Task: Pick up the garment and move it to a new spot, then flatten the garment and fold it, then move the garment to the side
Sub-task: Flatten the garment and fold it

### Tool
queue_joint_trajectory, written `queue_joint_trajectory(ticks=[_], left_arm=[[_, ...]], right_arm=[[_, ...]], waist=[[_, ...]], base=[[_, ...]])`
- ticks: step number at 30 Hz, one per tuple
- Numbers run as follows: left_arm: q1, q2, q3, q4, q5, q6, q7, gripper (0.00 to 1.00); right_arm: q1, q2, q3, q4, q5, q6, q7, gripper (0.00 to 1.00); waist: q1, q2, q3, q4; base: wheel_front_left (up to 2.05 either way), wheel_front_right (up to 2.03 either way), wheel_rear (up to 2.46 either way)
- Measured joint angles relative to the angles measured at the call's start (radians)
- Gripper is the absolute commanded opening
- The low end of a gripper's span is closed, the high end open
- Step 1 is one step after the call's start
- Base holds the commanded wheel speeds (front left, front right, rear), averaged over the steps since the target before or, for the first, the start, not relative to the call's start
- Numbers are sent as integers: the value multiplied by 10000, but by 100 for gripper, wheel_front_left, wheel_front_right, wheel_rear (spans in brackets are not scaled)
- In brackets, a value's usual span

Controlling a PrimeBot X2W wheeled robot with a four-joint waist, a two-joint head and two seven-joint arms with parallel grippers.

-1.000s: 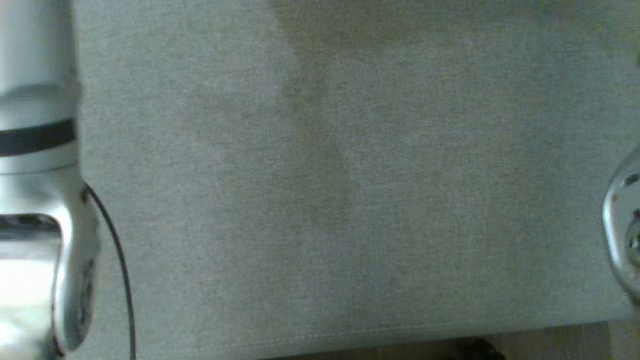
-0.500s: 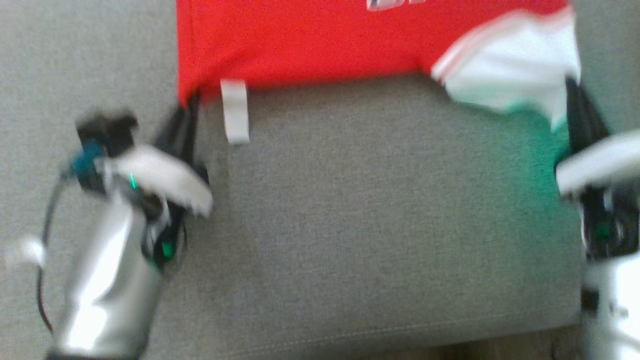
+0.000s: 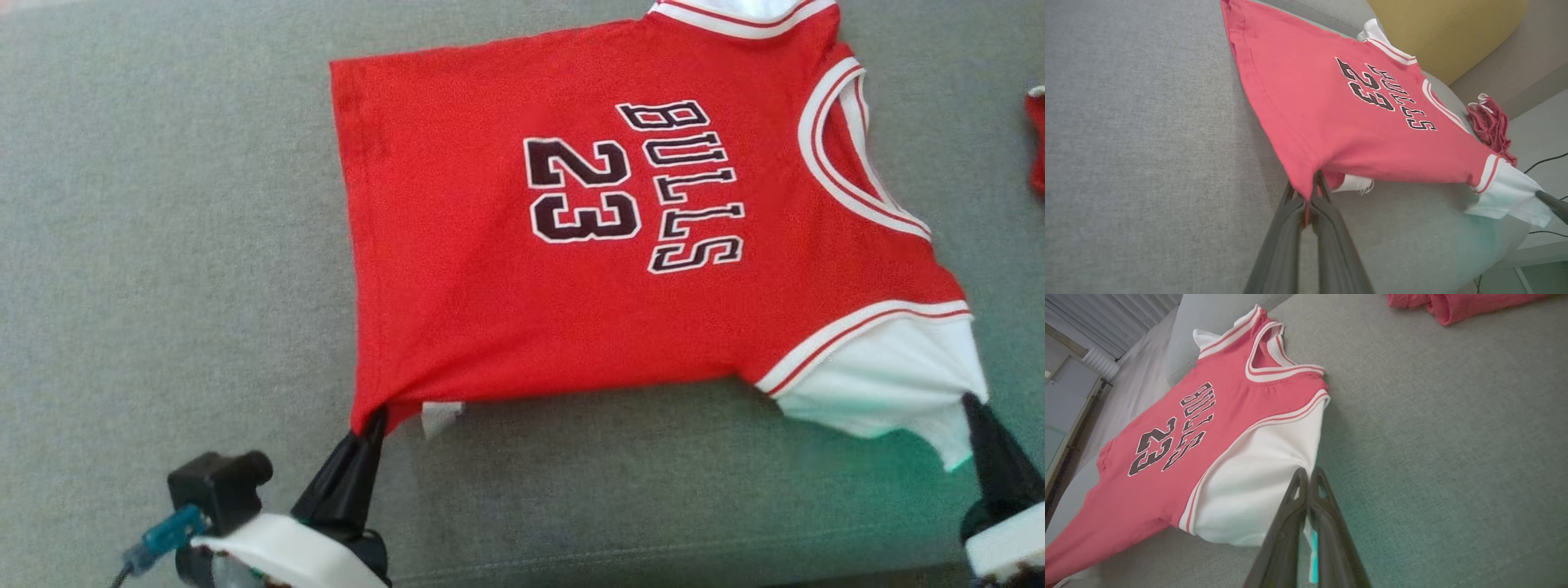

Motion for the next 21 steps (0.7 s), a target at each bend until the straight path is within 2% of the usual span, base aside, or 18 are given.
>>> queue_joint_trajectory(ticks=[3,7,12,21], left_arm=[[20,23,-6,-752,-286,157,614,0],[-850,174,-6,-757,-433,268,1551,0],[-2464,247,44,-128,-591,366,2518,0],[-4986,288,-44,1482,-650,389,4138,0]], right_arm=[[-78,2,-221,-232,215,0,109,0],[-1010,6,-355,-105,161,0,633,0],[-2911,-2,-393,385,-389,0,1536,0],[-5677,-23,-155,1549,-2094,0,3442,0]], waist=[[0,0,105,66],[0,0,227,171],[0,0,468,265],[2,0,1041,370]], base=[[0,0,0],[0,0,0],[0,0,0],[0,0,0]])
